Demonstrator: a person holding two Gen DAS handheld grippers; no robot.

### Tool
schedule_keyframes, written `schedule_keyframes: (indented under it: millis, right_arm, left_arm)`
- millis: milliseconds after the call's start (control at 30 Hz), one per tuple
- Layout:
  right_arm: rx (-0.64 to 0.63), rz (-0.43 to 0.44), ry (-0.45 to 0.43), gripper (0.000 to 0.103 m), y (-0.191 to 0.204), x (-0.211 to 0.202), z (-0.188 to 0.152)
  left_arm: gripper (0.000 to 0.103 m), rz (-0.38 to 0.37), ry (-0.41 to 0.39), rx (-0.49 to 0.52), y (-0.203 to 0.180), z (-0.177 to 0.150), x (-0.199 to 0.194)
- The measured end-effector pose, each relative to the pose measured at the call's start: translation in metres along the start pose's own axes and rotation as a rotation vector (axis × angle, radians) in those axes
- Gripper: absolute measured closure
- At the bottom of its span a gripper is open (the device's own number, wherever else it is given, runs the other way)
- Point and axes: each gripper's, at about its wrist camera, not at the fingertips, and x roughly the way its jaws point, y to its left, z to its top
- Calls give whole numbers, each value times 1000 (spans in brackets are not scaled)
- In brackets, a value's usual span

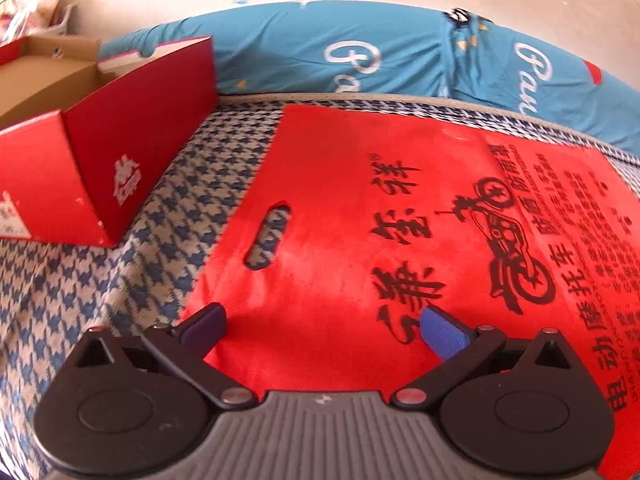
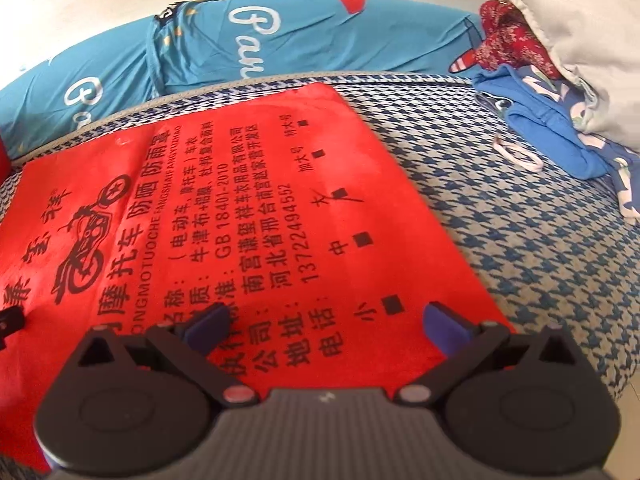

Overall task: Fold shopping bag
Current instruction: 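Move the right gripper to the side edge of the red bag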

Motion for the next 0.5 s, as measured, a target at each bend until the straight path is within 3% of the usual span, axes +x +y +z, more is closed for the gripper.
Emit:
schedule_keyframes:
  millis: [167,300,433,500]
  right_arm:
    - [8,8,44,0,0,-2,5]
    - [22,10,31,0,-4,-9,6]
    - [45,27,39,0,-14,-15,6]
    - [40,34,48,0,-20,-19,4]
  left_arm:
    - [0,-72,-37,30,-17,13,-3]
    - [0,-94,-38,76,-37,23,6]
    - [0,-37,13,130,-47,25,30]
    - [0,-47,13,79,-37,23,35]
